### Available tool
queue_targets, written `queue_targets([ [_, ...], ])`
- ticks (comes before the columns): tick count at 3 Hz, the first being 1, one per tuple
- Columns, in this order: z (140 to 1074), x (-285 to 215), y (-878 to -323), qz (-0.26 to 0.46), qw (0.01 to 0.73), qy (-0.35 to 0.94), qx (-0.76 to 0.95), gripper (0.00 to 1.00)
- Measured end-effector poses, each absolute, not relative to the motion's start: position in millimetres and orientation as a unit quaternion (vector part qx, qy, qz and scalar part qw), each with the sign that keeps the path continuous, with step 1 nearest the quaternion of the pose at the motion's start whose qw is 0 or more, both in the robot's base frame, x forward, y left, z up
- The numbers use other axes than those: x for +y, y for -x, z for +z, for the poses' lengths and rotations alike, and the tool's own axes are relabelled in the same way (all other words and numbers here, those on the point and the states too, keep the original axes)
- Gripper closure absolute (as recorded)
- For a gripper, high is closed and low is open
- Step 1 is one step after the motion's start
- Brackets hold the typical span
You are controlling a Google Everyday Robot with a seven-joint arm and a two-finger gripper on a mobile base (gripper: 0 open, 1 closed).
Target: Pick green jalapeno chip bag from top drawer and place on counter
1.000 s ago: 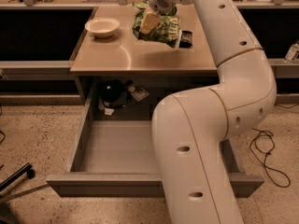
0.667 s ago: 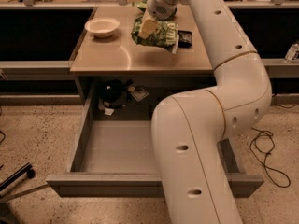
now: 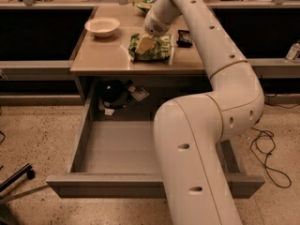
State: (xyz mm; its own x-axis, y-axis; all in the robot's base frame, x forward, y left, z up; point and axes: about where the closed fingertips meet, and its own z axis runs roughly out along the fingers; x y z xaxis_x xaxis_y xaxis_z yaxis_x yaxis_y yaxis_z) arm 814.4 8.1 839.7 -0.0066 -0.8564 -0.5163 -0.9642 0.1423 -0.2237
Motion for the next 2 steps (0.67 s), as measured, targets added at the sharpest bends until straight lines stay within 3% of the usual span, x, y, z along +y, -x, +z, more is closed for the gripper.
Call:
queue_targets([
  [2,840.6,8.2,-814.4,0.097,0.278,0.648,0.703,0.58],
])
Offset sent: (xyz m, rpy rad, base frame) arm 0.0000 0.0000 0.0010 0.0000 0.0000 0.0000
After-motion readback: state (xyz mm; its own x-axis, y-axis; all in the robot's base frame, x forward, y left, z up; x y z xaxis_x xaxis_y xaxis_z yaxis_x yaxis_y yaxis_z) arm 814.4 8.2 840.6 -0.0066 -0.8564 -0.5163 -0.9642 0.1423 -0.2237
